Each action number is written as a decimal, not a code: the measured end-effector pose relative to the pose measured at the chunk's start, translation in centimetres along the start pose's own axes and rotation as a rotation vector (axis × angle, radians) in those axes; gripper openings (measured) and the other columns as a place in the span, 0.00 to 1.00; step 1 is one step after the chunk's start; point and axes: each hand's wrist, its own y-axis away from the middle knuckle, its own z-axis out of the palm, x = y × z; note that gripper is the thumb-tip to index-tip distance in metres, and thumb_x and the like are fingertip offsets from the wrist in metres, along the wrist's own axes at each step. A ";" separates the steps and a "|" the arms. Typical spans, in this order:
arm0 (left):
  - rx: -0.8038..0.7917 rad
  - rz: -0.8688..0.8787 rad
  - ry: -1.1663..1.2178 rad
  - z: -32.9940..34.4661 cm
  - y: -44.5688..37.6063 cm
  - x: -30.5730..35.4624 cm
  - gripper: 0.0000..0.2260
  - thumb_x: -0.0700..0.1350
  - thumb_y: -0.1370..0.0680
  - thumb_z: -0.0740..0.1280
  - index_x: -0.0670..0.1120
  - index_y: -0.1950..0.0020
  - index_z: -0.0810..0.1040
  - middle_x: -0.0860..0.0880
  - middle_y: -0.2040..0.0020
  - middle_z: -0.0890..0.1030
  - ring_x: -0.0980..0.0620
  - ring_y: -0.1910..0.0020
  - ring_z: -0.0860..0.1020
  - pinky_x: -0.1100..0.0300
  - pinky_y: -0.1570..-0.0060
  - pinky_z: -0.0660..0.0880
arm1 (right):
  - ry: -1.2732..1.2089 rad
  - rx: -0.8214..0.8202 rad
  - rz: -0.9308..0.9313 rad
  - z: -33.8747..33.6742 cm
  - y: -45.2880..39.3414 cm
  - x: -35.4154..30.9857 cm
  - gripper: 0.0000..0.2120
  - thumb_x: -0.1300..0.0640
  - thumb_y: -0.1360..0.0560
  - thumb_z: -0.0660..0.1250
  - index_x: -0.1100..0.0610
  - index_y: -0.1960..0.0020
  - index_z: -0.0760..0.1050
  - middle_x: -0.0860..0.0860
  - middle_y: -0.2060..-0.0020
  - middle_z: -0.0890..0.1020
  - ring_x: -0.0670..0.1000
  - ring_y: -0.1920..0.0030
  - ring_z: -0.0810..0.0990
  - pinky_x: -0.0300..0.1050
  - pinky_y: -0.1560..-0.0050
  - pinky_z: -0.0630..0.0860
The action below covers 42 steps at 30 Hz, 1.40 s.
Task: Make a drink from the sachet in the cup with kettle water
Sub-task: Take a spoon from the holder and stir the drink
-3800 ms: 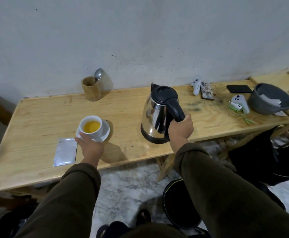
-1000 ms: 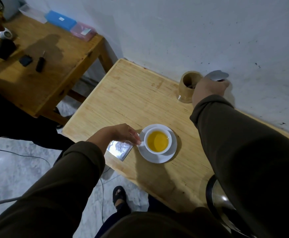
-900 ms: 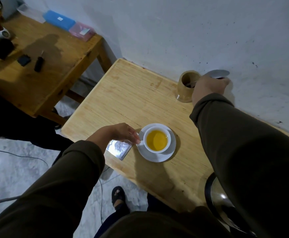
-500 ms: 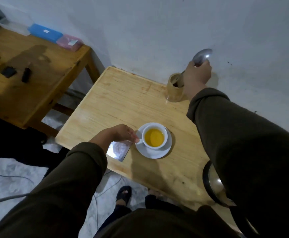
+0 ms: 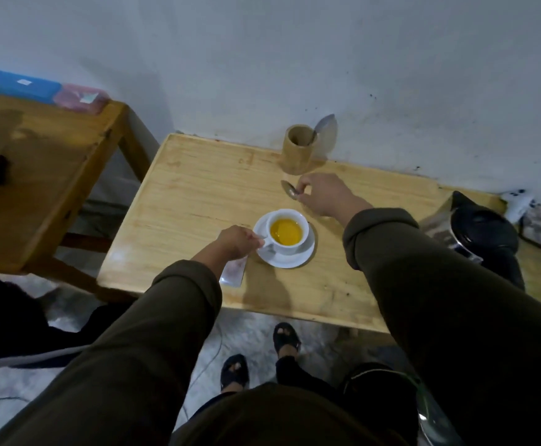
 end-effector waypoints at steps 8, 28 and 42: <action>0.110 0.006 0.127 1.4 0.9 -0.4 0.19 0.51 0.21 0.62 0.42 0.35 0.77 0.42 0.32 0.76 0.43 0.33 0.72 0.56 0.34 0.67 | 0.314 -0.165 0.107 4.0 2.0 -0.2 0.11 0.58 0.22 0.59 0.62 0.46 0.75 0.61 0.44 0.78 0.60 0.55 0.74 0.46 0.57 0.68; 0.167 -0.078 0.290 1.5 1.8 0.4 0.16 0.50 0.22 0.65 0.42 0.40 0.79 0.42 0.38 0.79 0.43 0.38 0.76 0.55 0.38 0.72 | -0.257 0.219 0.330 2.7 1.6 -0.7 0.06 0.61 0.25 0.62 0.58 0.52 0.77 0.57 0.51 0.83 0.57 0.48 0.81 0.43 0.54 0.77; 0.168 -0.112 0.302 1.7 1.9 0.4 0.16 0.51 0.22 0.65 0.43 0.39 0.79 0.42 0.38 0.80 0.44 0.38 0.76 0.56 0.39 0.72 | -0.393 0.304 0.185 4.5 3.5 -0.7 0.11 0.61 0.22 0.59 0.59 0.50 0.81 0.55 0.51 0.83 0.54 0.50 0.78 0.39 0.53 0.69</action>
